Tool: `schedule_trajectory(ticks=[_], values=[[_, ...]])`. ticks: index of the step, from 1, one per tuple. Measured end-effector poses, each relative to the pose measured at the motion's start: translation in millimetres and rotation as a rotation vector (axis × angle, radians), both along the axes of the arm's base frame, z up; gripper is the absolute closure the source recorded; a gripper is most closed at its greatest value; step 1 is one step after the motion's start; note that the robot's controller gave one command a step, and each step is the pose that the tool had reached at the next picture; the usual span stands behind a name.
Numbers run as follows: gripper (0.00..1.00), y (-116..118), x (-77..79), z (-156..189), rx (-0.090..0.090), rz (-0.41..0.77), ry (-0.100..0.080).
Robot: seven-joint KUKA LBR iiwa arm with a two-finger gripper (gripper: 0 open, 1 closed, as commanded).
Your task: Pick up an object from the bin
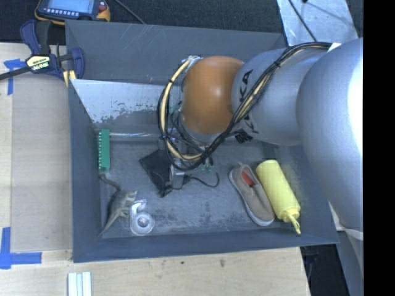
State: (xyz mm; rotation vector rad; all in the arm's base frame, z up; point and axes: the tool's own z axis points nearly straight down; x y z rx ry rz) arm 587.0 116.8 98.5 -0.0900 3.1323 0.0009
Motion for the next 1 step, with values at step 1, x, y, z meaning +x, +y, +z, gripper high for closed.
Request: schedule_trajectory(ticks=[1], values=[[1.00,19.6,17.2,-26.7,0.001,0.006,0.001]])
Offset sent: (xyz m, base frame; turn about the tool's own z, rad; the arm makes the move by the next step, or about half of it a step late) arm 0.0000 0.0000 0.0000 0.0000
